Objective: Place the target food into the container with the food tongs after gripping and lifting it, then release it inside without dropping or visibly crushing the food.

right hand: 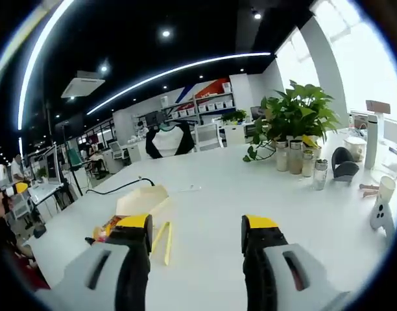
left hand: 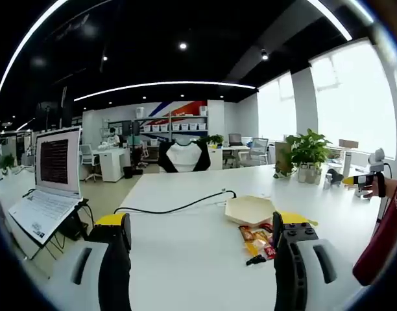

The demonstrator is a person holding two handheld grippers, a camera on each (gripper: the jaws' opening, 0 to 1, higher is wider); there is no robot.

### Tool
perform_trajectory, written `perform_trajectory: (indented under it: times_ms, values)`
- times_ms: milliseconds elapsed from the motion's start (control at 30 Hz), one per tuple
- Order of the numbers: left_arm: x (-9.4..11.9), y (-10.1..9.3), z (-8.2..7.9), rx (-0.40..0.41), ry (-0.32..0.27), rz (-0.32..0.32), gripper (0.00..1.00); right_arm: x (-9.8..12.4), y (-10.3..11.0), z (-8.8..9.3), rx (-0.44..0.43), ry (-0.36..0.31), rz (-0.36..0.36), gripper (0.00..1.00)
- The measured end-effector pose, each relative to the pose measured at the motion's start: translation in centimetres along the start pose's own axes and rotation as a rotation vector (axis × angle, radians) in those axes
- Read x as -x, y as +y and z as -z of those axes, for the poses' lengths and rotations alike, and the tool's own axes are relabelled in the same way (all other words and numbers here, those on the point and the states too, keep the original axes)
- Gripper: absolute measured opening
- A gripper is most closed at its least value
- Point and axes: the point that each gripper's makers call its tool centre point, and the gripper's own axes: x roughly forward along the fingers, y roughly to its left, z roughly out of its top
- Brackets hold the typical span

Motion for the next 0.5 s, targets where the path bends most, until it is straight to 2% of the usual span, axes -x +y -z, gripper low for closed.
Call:
perform_trajectory:
  times_ms: [500]
  values:
    - [-0.8,-1.3,0.3,-0.028,0.006,0.048,0.95,0.1,0.5,-0.1,0.02,-0.007,-0.013,0.54]
